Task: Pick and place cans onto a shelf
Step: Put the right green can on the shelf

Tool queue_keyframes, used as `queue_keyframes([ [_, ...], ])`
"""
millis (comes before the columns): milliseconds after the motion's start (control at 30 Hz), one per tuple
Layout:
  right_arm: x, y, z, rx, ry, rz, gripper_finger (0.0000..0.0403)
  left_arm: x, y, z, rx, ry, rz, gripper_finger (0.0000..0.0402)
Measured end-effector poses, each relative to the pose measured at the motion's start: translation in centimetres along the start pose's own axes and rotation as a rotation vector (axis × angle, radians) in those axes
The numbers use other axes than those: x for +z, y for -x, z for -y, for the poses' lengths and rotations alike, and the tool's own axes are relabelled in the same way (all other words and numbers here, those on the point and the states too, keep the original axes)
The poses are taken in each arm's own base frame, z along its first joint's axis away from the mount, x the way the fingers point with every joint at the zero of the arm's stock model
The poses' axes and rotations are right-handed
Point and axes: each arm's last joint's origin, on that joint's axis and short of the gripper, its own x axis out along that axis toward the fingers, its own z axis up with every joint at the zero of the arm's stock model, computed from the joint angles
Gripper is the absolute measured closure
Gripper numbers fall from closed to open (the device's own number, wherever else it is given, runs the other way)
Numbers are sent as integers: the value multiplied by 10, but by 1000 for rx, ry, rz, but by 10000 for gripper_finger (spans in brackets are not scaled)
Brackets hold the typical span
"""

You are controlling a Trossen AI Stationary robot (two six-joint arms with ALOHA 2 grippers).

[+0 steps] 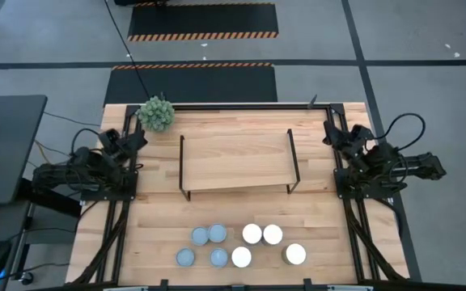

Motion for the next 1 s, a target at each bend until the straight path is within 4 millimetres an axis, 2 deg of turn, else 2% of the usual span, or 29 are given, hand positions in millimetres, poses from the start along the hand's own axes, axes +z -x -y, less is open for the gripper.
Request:
queue_keyframes([
  [133,0,-12,-11,-26,39,-38,367,8,-8,11,86,-110,-110,341],
  [267,-6,-29,-25,-35,82,-156,367,16,-13,20,189,-183,-262,305],
  [467,-24,-60,-49,-61,117,-465,367,25,-16,34,119,-239,-373,267],
  [767,-70,-99,-76,-241,224,-934,367,25,-16,34,114,-273,-401,258],
  [1000,-111,-115,-95,-358,290,-1235,367,21,-13,29,178,-307,-435,213],
])
